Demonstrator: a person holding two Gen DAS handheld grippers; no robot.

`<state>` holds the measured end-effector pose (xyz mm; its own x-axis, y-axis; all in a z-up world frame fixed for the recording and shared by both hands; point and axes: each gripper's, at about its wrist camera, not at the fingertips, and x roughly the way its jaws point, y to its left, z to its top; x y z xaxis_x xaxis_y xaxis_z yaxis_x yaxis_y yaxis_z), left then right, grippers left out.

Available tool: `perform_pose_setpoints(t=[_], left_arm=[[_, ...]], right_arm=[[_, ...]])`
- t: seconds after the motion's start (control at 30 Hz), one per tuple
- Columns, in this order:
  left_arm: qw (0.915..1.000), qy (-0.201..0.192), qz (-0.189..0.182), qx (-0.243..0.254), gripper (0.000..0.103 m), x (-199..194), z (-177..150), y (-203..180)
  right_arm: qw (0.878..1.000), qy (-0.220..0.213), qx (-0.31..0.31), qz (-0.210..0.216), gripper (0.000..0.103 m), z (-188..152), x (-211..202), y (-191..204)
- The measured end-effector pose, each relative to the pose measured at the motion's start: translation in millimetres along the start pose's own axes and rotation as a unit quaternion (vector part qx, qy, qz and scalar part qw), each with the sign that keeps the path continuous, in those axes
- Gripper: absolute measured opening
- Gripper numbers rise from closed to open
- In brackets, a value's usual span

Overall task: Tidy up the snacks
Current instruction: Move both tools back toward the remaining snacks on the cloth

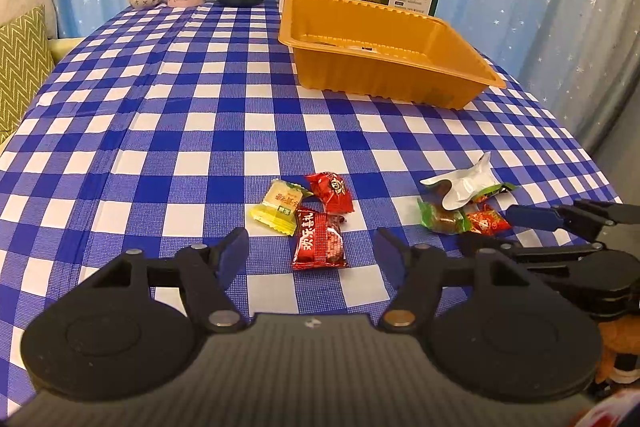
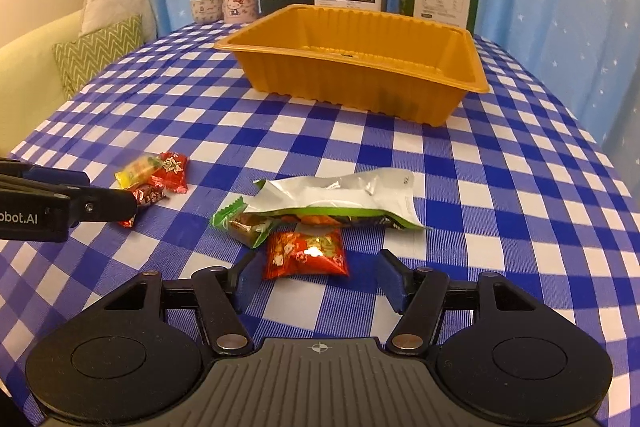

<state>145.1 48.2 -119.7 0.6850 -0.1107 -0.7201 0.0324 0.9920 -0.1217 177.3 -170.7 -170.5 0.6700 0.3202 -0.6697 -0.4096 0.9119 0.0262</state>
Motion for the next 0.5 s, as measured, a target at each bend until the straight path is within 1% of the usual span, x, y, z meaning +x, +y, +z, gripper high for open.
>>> perform_pose_setpoints(t=[0.17, 0.2, 0.23, 0.3, 0.5], left_arm=[[1.0000, 0.002, -0.003, 0.001, 0.065, 2.6, -0.7, -2.4], [1.0000, 0.003, -0.003, 0.002, 0.065, 3.3, -0.8, -2.9], [1.0000, 0.004, -0.003, 0.003, 0.065, 3.9, -1.0, -3.4], [1.0000, 0.005, -0.004, 0.006, 0.065, 5.2, -1.4, -4.5], [0.9999, 0.009, -0.005, 0.009, 0.064, 8.9, -1.8, -5.4]], right_arm=[[1.000, -0.002, 0.004, 0.002, 0.061, 1.6, 1.8, -1.7], [1.000, -0.003, 0.002, 0.002, 0.054, 1.4, 1.3, -0.9], [1.000, -0.004, -0.002, 0.004, 0.044, 1.4, 0.6, 0.3], [1.000, -0.005, -0.011, 0.008, 0.037, 1.7, -0.6, 3.2], [1.000, -0.007, -0.003, 0.003, 0.035, 1.2, -4.7, 1.9]])
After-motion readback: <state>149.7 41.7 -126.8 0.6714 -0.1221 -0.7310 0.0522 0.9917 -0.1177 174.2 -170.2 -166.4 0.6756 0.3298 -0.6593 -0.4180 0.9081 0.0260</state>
